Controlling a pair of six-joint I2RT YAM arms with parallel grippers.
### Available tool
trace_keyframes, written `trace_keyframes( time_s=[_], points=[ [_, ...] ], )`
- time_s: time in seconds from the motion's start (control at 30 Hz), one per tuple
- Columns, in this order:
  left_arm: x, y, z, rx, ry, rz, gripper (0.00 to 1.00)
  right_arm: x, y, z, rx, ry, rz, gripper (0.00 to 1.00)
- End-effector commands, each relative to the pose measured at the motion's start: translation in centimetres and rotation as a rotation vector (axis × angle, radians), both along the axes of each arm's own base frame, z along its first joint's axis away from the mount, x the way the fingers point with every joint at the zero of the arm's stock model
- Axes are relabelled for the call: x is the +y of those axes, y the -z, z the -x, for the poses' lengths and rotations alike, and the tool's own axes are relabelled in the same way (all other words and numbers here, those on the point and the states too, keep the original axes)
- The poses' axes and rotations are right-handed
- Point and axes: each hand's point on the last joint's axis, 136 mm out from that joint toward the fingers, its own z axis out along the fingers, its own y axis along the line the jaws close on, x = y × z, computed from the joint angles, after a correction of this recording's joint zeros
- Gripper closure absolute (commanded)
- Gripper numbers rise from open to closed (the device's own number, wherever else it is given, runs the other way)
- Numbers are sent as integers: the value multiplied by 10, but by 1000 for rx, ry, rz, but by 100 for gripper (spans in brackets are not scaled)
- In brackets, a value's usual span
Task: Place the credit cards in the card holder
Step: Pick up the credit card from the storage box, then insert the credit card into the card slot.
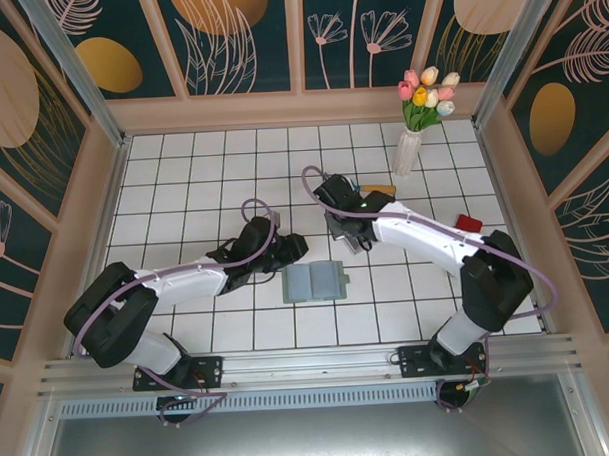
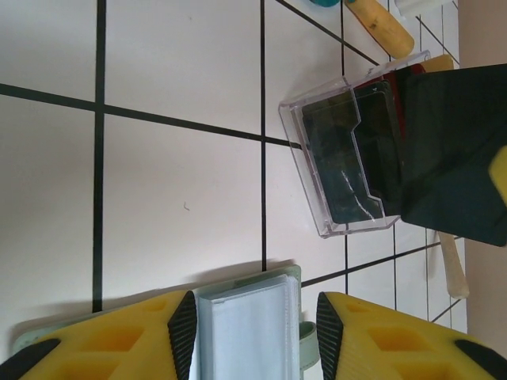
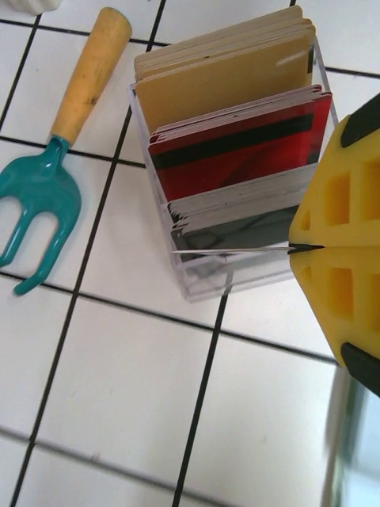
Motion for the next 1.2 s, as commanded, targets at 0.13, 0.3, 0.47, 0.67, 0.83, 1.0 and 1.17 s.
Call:
trace_keyframes(
  time_s=[0.13,0.3,0.47,0.67,0.83,1.0,1.17],
  points=[
    [32,12,15,5,-44,-93,51,30,-28,34,77,33,-433,100],
    [47,29,31,40,-43,-110,51,54,-17,71,163,57,-798,100],
    [50,42,45,74,-12,-101,53,65,9,94,217,76,-906,100],
    [45,44,47,77,24,-91,53,69,40,106,257,105,-857,100],
    [39,49,49,92,47,-72,54,59,66,110,263,153,-782,100],
    [37,55,50,106,58,-79,57,48,77,112,253,168,-745,100],
    [37,63,51,124,65,-92,65,49,95,117,293,163,-720,100]
  ],
)
